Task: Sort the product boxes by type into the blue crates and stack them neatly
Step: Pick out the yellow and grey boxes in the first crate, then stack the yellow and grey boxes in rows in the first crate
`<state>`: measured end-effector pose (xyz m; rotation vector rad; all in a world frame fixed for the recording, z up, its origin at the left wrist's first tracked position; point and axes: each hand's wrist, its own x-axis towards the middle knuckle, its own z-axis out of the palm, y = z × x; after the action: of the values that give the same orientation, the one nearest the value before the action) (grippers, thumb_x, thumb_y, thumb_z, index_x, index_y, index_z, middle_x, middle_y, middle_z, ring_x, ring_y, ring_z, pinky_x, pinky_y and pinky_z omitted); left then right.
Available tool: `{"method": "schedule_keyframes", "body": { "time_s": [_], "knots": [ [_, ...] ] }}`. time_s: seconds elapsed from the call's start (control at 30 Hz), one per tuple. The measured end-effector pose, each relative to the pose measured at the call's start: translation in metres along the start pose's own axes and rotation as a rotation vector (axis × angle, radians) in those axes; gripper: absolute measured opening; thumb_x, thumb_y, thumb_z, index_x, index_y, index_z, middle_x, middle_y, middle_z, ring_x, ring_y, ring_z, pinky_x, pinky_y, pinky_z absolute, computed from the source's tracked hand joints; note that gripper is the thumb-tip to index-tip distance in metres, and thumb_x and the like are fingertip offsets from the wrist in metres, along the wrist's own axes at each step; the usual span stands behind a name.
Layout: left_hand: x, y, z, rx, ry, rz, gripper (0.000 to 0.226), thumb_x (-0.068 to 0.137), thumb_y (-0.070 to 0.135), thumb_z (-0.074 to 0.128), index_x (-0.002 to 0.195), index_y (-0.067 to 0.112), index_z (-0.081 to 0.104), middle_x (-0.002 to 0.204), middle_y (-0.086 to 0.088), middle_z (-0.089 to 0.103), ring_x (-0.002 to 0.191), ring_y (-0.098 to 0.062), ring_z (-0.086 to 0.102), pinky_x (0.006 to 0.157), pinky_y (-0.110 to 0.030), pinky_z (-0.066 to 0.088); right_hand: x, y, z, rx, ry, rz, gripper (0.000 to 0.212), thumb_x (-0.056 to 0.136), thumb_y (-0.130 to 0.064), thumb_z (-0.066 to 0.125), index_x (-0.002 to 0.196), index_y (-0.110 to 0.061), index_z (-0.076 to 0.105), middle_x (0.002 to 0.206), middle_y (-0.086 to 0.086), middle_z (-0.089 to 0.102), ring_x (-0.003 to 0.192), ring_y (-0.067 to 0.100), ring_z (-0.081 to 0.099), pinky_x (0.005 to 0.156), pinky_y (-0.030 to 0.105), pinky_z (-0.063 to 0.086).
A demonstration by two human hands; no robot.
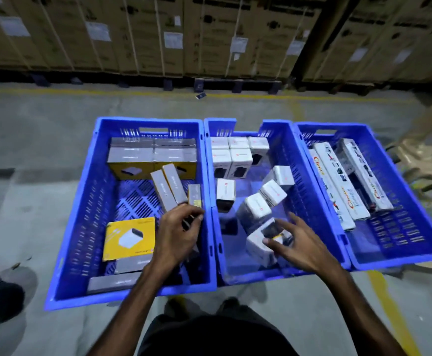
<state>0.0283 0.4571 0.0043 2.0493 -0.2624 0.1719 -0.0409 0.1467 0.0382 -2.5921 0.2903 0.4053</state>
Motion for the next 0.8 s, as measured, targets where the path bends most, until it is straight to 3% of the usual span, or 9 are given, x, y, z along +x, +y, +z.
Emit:
{"method": "schedule_keyframes", "body": {
  "time_s": [0.1, 0.2, 0.27, 0.4, 0.5, 0.6, 0.8],
  "knots": [
    [-0.005, 0.003, 0.006, 0.002, 0.037, -0.106, 0.017, 0.091, 0.006, 0.075, 0.092, 0.022, 0.079, 0.087, 0.023, 0.072, 0.081, 0.004, 0.066, 0.073, -0.023, 0.054, 0.003, 0.014, -0.006, -0.02, 0.138, 0.006, 0.067, 0.089, -0.065, 0.066, 0.144, -0.027, 0.058, 0.162, 0.008, 0.038, 0.149, 0.028, 0.038, 0.111, 0.043, 0.041],
    [-0.011, 0.008, 0.009, 0.008, 0.07, -0.173, 0.016, 0.093, 0.006, 0.074, 0.093, 0.021, 0.079, 0.089, 0.017, 0.073, 0.082, 0.0, 0.068, 0.072, -0.024, 0.054, 0.015, 0.017, -0.004, 0.107, 0.174, -0.058, 0.044, 0.093, -0.045, 0.071, 0.13, -0.021, 0.067, 0.135, 0.0, 0.059, 0.127, 0.021, 0.057, 0.097, 0.032, 0.045],
    [-0.014, 0.009, 0.01, 0.016, 0.096, -0.223, 0.016, 0.094, 0.007, 0.073, 0.094, 0.022, 0.079, 0.092, 0.017, 0.074, 0.084, -0.001, 0.069, 0.073, -0.027, 0.056, 0.023, 0.013, 0.001, 0.152, 0.153, -0.136, 0.035, 0.094, -0.037, 0.073, 0.124, -0.019, 0.07, 0.123, -0.003, 0.065, 0.118, 0.02, 0.062, 0.094, 0.03, 0.045],
    [-0.023, 0.012, 0.011, 0.056, 0.154, -0.268, 0.014, 0.095, 0.008, 0.072, 0.094, 0.021, 0.078, 0.092, 0.014, 0.076, 0.085, -0.003, 0.07, 0.074, -0.027, 0.056, 0.041, -0.006, 0.006, 0.204, 0.114, -0.263, 0.029, 0.095, -0.031, 0.073, 0.121, -0.019, 0.073, 0.121, -0.001, 0.069, 0.112, 0.017, 0.064, 0.093, 0.035, 0.05],
    [-0.035, 0.016, 0.011, 0.069, 0.219, -0.326, 0.018, 0.094, 0.008, 0.073, 0.093, 0.025, 0.076, 0.081, 0.023, 0.071, 0.075, 0.0, 0.065, 0.067, -0.015, 0.048, 0.054, -0.024, 0.008, 0.242, 0.072, -0.37, 0.028, 0.095, -0.03, 0.073, 0.12, -0.018, 0.074, 0.119, -0.002, 0.072, 0.112, 0.015, 0.064, 0.093, 0.027, 0.048],
    [-0.047, 0.015, 0.007, 0.105, 0.268, -0.387, 0.015, 0.094, 0.008, 0.073, 0.095, 0.022, 0.078, 0.079, 0.03, 0.068, 0.07, 0.003, 0.062, 0.064, -0.014, 0.045, 0.064, -0.046, 0.009, 0.294, 0.007, -0.463, 0.025, 0.095, -0.026, 0.073, 0.119, -0.017, 0.075, 0.112, -0.005, 0.072, 0.101, 0.008, 0.064, 0.082, 0.011, 0.043],
    [-0.068, 0.019, -0.015, 0.123, 0.394, -0.447, 0.016, 0.093, 0.009, 0.074, 0.091, 0.024, 0.078, 0.081, 0.015, 0.074, 0.067, -0.007, 0.064, 0.058, -0.028, 0.052, 0.074, -0.083, 0.021, 0.3, -0.047, -0.657, 0.024, 0.096, -0.028, 0.071, 0.117, -0.017, 0.074, 0.108, -0.004, 0.072, 0.096, 0.01, 0.067, 0.088, 0.028, 0.053]
  ]
}}
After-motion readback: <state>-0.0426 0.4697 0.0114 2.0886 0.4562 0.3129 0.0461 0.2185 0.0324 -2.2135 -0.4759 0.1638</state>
